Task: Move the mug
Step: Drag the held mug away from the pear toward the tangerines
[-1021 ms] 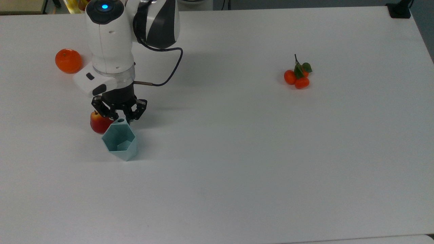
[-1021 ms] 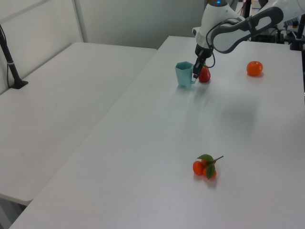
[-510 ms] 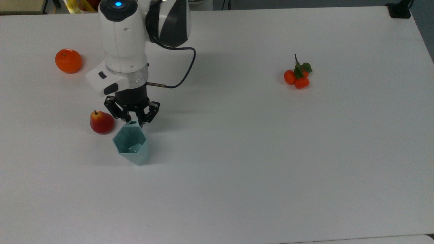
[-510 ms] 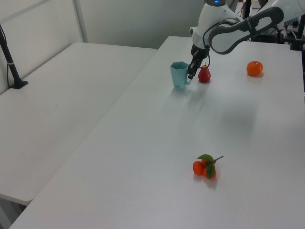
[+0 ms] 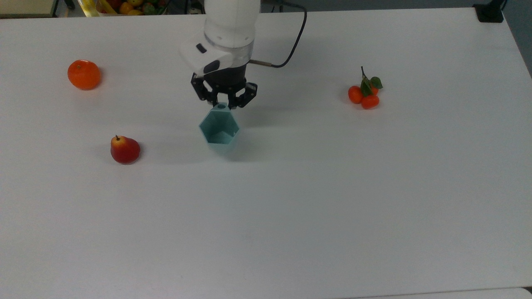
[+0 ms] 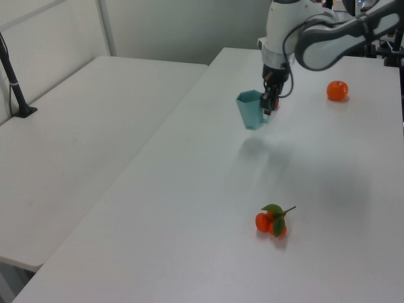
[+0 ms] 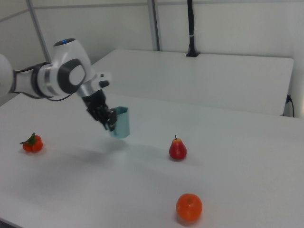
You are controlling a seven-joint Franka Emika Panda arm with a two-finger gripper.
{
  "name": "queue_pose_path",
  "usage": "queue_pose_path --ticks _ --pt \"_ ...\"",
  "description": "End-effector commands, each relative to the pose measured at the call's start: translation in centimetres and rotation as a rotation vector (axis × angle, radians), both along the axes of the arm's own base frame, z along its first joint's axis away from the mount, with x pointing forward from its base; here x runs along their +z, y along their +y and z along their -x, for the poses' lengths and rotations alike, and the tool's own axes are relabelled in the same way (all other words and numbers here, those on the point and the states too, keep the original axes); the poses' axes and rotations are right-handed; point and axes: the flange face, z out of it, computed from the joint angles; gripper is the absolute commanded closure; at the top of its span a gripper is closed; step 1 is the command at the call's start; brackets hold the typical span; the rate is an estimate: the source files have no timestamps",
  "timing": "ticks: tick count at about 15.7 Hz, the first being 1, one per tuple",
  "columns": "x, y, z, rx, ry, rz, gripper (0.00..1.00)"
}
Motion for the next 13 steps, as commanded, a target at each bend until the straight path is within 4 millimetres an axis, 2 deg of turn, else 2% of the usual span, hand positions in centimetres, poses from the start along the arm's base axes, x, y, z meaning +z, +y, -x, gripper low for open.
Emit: queue_pose_path --ticks 1,3,6,7,8,10,11,12,13 --pt "-1.1 0.7 7.3 0.009 0.055 0.02 0.93" --pt "-2.4 0.6 8.5 0.011 0.085 0.024 0.93" --pt "-3.2 0.6 8.8 0.011 0.102 0.026 0.92" --pt "-3.2 0.6 8.8 0.012 0.105 0.027 0.82" --pt "-3.3 0.6 8.8 0.012 0.108 0.028 0.59" --pt "-3.5 0.5 9.0 0.014 0.134 0.036 0.29" --pt "-3.4 0.5 9.1 0.013 0.148 0.041 0.09" --pt "-3.4 0.9 9.3 0.017 0.166 0.047 0.0" --pt "-2.7 1.5 9.2 0.026 0.171 0.054 0.0"
